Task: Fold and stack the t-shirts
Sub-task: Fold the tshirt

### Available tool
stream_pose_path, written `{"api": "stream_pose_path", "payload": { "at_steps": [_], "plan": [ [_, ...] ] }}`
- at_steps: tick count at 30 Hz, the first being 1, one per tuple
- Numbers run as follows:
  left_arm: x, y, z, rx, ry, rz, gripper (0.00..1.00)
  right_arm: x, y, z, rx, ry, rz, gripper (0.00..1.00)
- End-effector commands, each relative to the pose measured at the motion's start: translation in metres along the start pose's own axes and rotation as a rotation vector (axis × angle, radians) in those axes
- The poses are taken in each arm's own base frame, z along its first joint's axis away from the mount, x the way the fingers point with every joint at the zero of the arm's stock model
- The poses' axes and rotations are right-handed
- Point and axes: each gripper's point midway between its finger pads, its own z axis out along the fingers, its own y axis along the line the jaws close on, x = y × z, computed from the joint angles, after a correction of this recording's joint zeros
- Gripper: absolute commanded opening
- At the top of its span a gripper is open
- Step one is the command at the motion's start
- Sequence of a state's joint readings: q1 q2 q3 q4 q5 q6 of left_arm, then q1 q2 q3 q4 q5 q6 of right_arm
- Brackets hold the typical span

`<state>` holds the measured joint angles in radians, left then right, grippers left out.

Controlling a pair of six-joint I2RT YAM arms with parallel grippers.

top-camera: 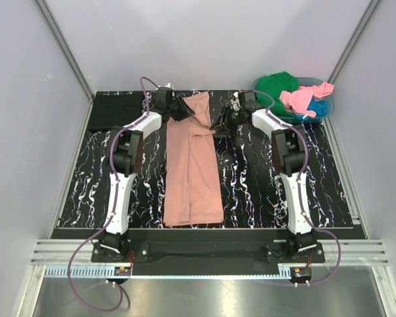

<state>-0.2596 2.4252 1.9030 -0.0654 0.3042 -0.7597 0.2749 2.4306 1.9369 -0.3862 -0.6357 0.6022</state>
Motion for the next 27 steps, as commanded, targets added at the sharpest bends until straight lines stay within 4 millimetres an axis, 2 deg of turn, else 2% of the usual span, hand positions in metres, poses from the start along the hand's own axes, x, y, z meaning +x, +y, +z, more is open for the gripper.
{"api": "stream_pose_path", "payload": {
  "at_steps": [1,5,12,18,22,24,27],
  "plan": [
    [-0.023,-0.022,-0.001,0.080,-0.057,0.019,0.28,-0.011,0.012,-0.001,-0.003,-0.036,-0.045,0.49],
    [-0.025,-0.025,0.000,0.089,-0.057,0.014,0.20,-0.011,0.008,0.002,0.013,-0.035,-0.040,0.49],
    [-0.041,-0.037,-0.002,0.124,-0.103,0.002,0.17,-0.008,0.012,0.009,-0.003,-0.020,-0.042,0.48],
    [-0.062,-0.044,-0.006,0.155,-0.152,-0.035,0.17,-0.008,0.015,0.011,0.007,-0.025,-0.043,0.37],
    [-0.070,-0.041,-0.003,0.162,-0.161,-0.054,0.16,-0.008,0.019,0.011,0.022,-0.036,-0.052,0.30],
    [-0.072,-0.038,-0.001,0.163,-0.164,-0.063,0.14,-0.007,0.022,0.011,0.037,-0.044,-0.060,0.23],
    [-0.074,-0.038,0.000,0.172,-0.161,-0.076,0.13,-0.006,0.020,0.011,0.066,-0.051,-0.055,0.22]
  ]
}}
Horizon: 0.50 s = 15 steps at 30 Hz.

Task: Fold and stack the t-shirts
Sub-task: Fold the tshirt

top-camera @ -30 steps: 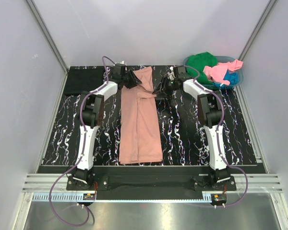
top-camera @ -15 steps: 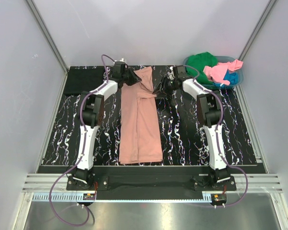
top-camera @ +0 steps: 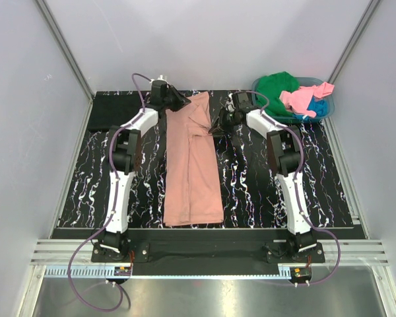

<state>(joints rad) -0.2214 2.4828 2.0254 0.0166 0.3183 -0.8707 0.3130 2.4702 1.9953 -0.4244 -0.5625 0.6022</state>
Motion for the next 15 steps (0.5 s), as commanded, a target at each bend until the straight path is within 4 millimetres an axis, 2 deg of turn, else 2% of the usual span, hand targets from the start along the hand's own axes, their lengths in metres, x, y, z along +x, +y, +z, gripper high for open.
{"api": "stream_pose_path", "payload": {
  "at_steps": [1,2,5,6,9,10,15],
  "plan": [
    [-0.018,-0.022,-0.001,0.087,-0.029,0.007,0.15,-0.010,0.019,-0.009,0.016,-0.044,-0.037,0.22],
    [-0.015,-0.019,-0.002,0.071,-0.016,0.009,0.29,-0.010,0.017,-0.009,0.023,-0.043,-0.040,0.22],
    [-0.009,-0.013,-0.007,0.020,-0.009,0.061,0.41,-0.011,0.013,-0.011,0.065,-0.048,-0.064,0.22],
    [-0.009,-0.016,-0.009,0.024,-0.009,0.074,0.42,-0.009,0.014,-0.010,0.075,-0.047,-0.089,0.22],
    [0.000,-0.007,-0.015,-0.007,0.026,0.079,0.43,-0.010,0.015,-0.011,0.117,-0.053,-0.140,0.22],
    [0.001,-0.006,-0.016,-0.009,0.028,0.084,0.43,-0.007,0.024,-0.011,0.125,-0.044,-0.162,0.22],
    [0.007,-0.009,-0.019,0.010,0.057,0.079,0.43,-0.003,0.012,-0.009,0.223,-0.038,-0.171,0.23]
  ]
}}
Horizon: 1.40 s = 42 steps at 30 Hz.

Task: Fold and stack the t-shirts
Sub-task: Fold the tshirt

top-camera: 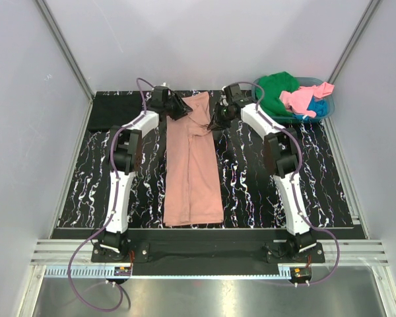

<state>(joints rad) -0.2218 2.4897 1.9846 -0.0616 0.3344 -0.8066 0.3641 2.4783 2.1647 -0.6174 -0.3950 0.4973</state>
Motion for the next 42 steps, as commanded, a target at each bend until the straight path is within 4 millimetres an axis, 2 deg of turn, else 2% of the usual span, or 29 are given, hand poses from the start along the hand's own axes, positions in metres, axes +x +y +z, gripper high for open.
{"api": "stream_pose_path", "payload": {
  "at_steps": [1,7,11,13,17,23,26,30,31,32,34,35,38,42],
  "plan": [
    [-0.020,-0.042,-0.022,0.095,-0.030,0.052,0.43,0.008,-0.008,-0.001,0.105,0.012,-0.047,0.23],
    [-0.015,-0.050,-0.025,0.119,-0.011,0.049,0.42,0.014,-0.014,0.003,0.134,0.037,-0.107,0.28],
    [-0.014,-0.046,-0.024,0.098,-0.004,0.066,0.56,0.016,-0.013,0.005,0.157,0.041,-0.149,0.28],
    [-0.009,-0.038,-0.021,0.069,0.019,0.072,0.57,0.016,-0.013,0.005,0.155,0.040,-0.148,0.28],
    [-0.006,-0.035,-0.016,0.066,0.030,0.079,0.57,0.016,-0.012,0.007,0.144,0.038,-0.140,0.28],
    [0.009,-0.039,-0.009,0.084,0.057,0.094,0.49,0.014,-0.008,0.008,0.131,0.031,-0.134,0.29],
    [0.012,-0.040,-0.005,0.096,0.064,0.094,0.40,0.011,-0.005,0.007,0.124,0.022,-0.133,0.29],
    [0.011,-0.042,-0.002,0.103,0.061,0.099,0.36,0.009,-0.002,0.007,0.116,0.018,-0.131,0.29],
    [0.008,-0.043,-0.003,0.105,0.054,0.104,0.32,0.008,-0.003,0.008,0.115,0.018,-0.128,0.28],
    [0.004,-0.046,-0.003,0.114,0.042,0.112,0.21,0.009,-0.001,0.008,0.114,0.019,-0.129,0.28],
    [-0.003,-0.052,-0.004,0.122,0.020,0.134,0.10,0.009,0.000,0.008,0.110,0.017,-0.132,0.28],
    [-0.008,-0.058,-0.005,0.132,0.003,0.146,0.00,0.010,-0.001,0.008,0.112,0.019,-0.129,0.27],
    [-0.026,-0.064,-0.008,0.125,-0.061,0.166,0.00,0.012,0.001,0.009,0.117,0.021,-0.141,0.26],
    [-0.039,-0.065,-0.009,0.123,-0.093,0.165,0.00,0.018,0.000,0.009,0.147,0.032,-0.166,0.25]
  ]
}}
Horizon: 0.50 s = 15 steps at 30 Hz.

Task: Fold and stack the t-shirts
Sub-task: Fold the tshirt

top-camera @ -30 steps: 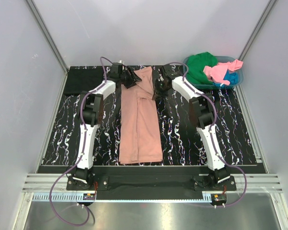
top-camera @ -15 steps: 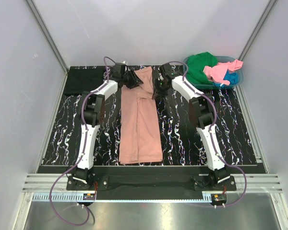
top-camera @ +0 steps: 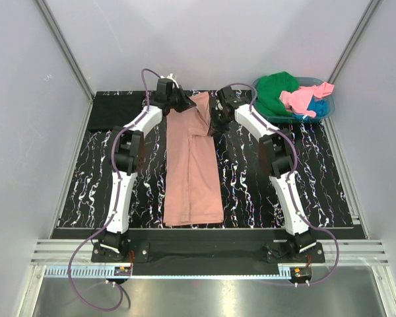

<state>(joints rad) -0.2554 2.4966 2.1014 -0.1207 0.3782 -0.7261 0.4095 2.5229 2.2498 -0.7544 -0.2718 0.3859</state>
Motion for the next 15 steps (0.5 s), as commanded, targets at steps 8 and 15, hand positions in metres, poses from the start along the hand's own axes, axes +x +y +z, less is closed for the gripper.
{"api": "stream_pose_path", "payload": {
  "at_steps": [8,15],
  "plan": [
    [-0.049,0.009,-0.003,0.010,-0.128,0.015,0.00,0.007,0.016,0.003,0.061,-0.012,-0.072,0.29],
    [-0.046,0.008,-0.002,0.040,-0.108,0.010,0.00,0.004,0.009,0.002,0.089,-0.045,-0.048,0.49]
  ]
}}
